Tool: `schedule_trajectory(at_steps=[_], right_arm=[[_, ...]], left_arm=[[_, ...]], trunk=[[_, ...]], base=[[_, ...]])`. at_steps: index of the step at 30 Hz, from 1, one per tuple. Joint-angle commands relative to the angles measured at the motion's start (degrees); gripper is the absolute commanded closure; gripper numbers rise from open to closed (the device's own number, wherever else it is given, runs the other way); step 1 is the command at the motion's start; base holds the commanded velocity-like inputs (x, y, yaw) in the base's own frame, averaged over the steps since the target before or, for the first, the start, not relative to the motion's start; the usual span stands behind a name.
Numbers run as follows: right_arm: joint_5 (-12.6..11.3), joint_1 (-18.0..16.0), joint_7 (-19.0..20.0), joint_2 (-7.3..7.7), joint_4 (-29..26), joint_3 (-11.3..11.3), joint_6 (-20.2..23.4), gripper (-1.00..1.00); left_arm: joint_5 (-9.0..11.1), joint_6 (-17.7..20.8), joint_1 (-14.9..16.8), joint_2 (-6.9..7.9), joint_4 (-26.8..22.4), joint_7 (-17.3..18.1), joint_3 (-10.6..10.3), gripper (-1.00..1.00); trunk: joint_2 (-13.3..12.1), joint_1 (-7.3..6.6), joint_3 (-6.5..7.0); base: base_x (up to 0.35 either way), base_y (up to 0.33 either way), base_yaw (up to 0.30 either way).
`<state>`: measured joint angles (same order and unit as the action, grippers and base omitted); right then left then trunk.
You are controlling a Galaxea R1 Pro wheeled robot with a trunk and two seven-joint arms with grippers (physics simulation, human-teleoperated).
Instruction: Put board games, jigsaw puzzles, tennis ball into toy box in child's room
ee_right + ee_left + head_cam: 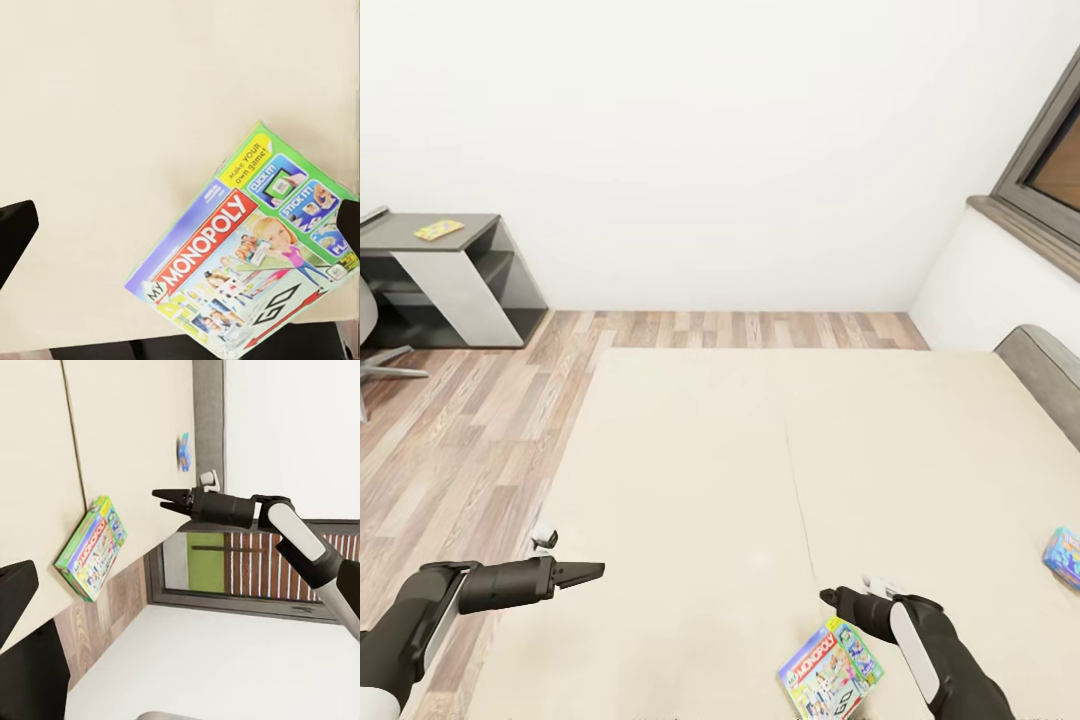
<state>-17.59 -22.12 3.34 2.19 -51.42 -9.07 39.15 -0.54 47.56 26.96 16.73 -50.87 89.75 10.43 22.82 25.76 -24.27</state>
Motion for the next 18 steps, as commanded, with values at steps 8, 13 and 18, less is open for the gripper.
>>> schedule_trajectory(at_steps=[8, 13, 18], right_arm=[[0.06, -0.09, 0.35, 0.74, 0.78, -0.30, 0.42, -1.00], [0.02, -0.55, 0.35, 1.12, 1.18, -0.28, 0.71, -1.00], [0.01, -1.08, 0.42, 1.32, 2.10, -0.26, 1.05, -1.00]], left_arm=[[-0.10, 0.60, 0.03, 0.27, -0.02, 0.25, 0.03, -1.00], [-0.14, 0.59, 0.03, 0.14, -0.02, 0.25, -0.02, -1.00], [-0.15, 0.59, 0.03, 0.15, -0.02, 0.25, 0.01, -1.00]], trunk=[[0.10, 0.03, -0.84], [0.10, 0.03, -1.31], [0.10, 0.03, -1.78]], base=[[0.000, 0.000, 0.000], [0.000, 0.000, 0.000], [0.000, 0.000, 0.000]])
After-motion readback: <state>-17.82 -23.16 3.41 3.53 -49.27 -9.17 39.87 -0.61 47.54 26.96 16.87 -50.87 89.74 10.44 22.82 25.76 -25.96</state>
